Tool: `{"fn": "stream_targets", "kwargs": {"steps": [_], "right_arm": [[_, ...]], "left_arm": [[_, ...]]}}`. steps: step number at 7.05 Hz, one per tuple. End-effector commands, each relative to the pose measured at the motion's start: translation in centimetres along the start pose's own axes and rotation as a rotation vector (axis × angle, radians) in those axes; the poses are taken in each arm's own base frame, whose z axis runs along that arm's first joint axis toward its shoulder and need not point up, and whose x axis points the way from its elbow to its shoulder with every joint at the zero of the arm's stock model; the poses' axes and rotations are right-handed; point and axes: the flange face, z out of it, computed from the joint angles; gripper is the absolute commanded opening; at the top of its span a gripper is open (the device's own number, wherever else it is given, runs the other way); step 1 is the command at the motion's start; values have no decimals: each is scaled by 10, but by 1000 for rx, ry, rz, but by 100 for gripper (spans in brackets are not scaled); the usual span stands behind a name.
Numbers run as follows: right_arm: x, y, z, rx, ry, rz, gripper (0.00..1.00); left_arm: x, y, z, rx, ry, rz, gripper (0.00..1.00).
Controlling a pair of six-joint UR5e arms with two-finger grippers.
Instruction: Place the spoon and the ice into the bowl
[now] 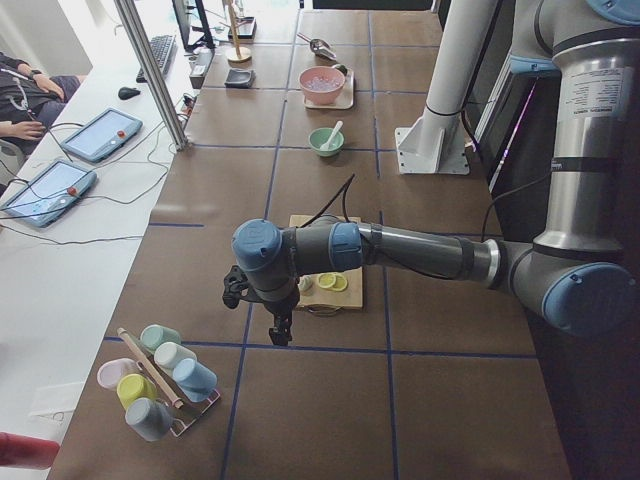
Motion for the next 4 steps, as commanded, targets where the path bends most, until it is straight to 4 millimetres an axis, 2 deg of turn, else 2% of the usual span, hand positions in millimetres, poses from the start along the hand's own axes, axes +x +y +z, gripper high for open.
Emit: {"fn": "stream_targets", "kwargs": {"steps": [1,2,3,4], "right_arm": [[65,30,11,-20,-25,52,100],[62,23,5,15,-14,28,100],[87,33,31,-4,-16,93,100],[104,61,50,20,-12,94,100]], "left_arm": [[0,0,0,-1,0,-1,100],[-2,0,2,-4,1,-3,100],[-5,0,5,-9,2,-8,100],[-5,0,5,-9,2,-8,100]]}}
